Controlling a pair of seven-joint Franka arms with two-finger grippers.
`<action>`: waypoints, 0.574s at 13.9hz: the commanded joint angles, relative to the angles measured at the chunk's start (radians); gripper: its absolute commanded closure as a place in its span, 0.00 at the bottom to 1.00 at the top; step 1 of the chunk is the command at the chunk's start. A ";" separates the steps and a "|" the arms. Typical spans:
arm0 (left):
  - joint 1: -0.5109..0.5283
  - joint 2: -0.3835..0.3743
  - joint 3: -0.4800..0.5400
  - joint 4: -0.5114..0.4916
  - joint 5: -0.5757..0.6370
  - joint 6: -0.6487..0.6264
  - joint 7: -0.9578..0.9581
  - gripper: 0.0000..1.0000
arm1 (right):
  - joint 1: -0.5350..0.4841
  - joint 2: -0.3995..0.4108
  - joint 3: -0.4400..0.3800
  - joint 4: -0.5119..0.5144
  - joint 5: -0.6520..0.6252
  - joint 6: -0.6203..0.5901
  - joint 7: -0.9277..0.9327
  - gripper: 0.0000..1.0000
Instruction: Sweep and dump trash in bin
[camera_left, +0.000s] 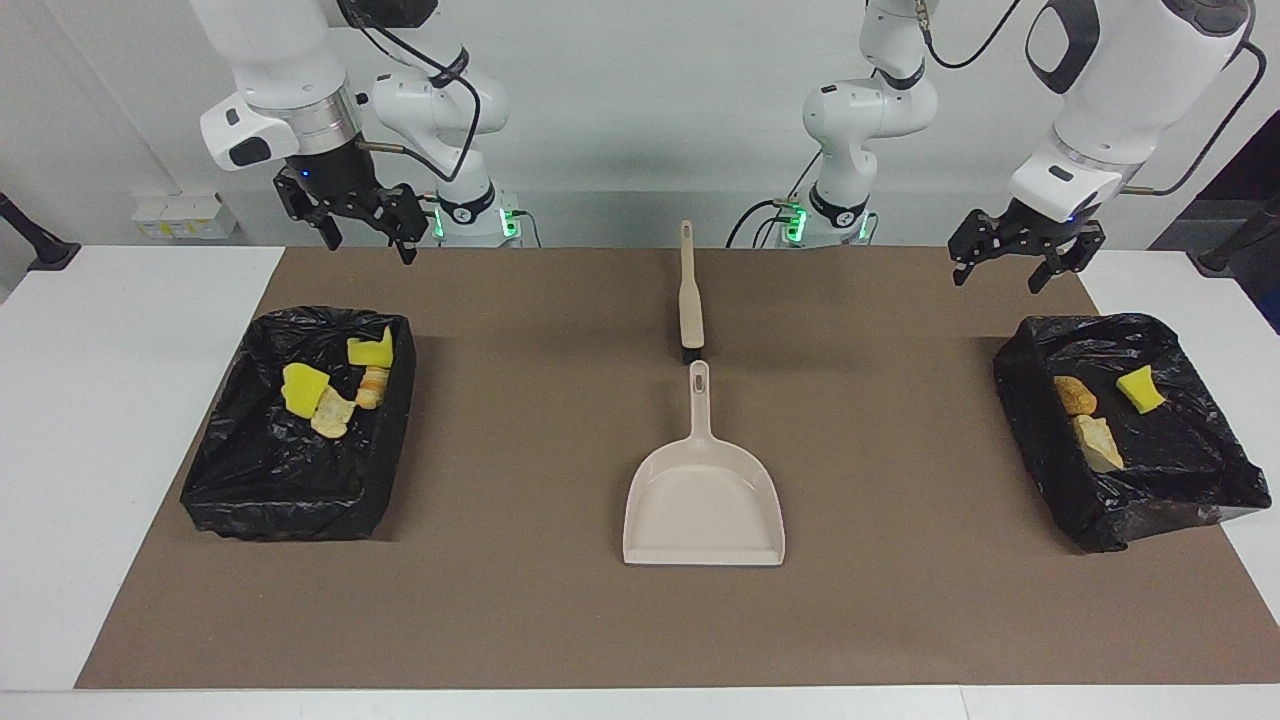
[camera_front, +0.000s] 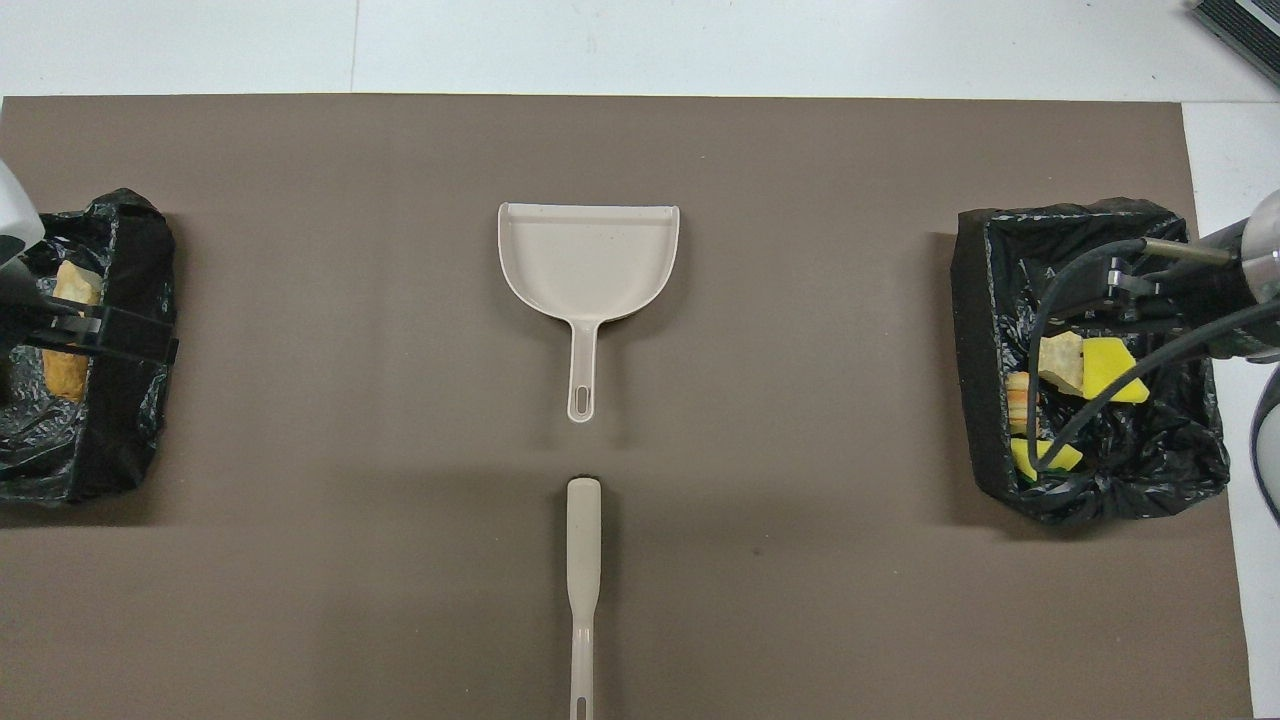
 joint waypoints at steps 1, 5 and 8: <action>-0.003 0.018 0.003 0.034 -0.005 -0.029 0.013 0.00 | -0.014 -0.014 0.005 -0.015 0.004 -0.007 -0.032 0.00; -0.002 0.018 0.003 0.033 -0.006 -0.023 0.014 0.00 | -0.014 -0.014 0.005 -0.015 0.004 -0.007 -0.032 0.00; 0.001 0.017 0.002 0.031 -0.006 -0.023 0.014 0.00 | -0.014 -0.014 0.005 -0.015 0.004 -0.007 -0.032 0.00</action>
